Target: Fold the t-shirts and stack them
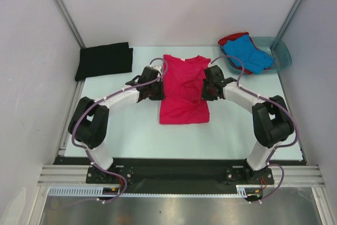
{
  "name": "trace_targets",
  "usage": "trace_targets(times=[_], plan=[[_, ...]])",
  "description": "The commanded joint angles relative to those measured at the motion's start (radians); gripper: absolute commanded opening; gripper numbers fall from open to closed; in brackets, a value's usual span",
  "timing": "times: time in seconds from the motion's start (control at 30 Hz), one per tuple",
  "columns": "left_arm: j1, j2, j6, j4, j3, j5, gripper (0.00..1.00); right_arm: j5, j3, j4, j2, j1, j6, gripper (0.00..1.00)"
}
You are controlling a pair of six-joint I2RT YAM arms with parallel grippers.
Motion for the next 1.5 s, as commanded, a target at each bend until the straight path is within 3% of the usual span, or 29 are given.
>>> trace_targets(times=[0.0,0.17,0.2,0.23,0.27,0.73,0.8,0.83,0.87,0.93,0.97,1.0,1.07,1.47], plan=[[0.026,0.015,0.031,0.051,0.045,0.047,0.00,-0.016,0.063,0.027,0.042,-0.014,-0.031,0.00],[0.057,0.043,0.042,0.095,0.060,0.080,0.00,-0.019,0.096,0.038,0.090,-0.029,-0.037,0.02],[0.060,0.055,0.045,0.097,0.066,0.082,0.00,-0.021,0.103,0.047,0.097,-0.032,-0.038,0.08],[0.064,0.058,0.048,0.108,0.070,0.082,0.00,-0.024,0.106,0.059,0.101,-0.037,-0.046,0.21],[0.066,0.063,0.053,0.112,0.077,0.082,0.00,-0.022,0.111,0.072,0.104,-0.040,-0.049,0.23],[0.092,0.116,0.093,0.168,0.168,0.016,0.02,-0.031,0.292,0.135,0.171,-0.131,-0.109,0.23],[0.096,0.164,0.099,0.096,0.221,0.016,0.15,-0.080,0.311,0.121,0.165,-0.131,-0.117,0.23],[0.098,0.191,0.108,0.048,0.252,0.018,0.34,-0.106,0.309,0.118,0.157,-0.131,-0.115,0.24],[0.098,0.210,0.111,0.014,0.299,0.007,0.45,-0.123,0.301,0.115,0.145,-0.132,-0.114,0.24],[0.096,0.210,0.103,0.015,0.284,0.011,0.60,-0.174,0.278,0.104,0.118,-0.132,-0.106,0.25],[0.096,0.195,0.097,0.031,0.246,-0.004,0.63,-0.195,0.275,0.077,0.110,-0.132,-0.106,0.25],[0.098,0.147,0.090,0.052,0.220,-0.007,0.77,-0.221,0.257,0.070,0.101,-0.132,-0.109,0.25],[0.096,0.109,0.083,0.083,0.180,-0.010,0.87,-0.240,0.254,0.021,0.093,-0.123,-0.107,0.26],[0.086,-0.097,0.062,0.048,0.068,0.065,0.90,-0.156,0.101,-0.060,0.038,-0.098,-0.213,0.29]])
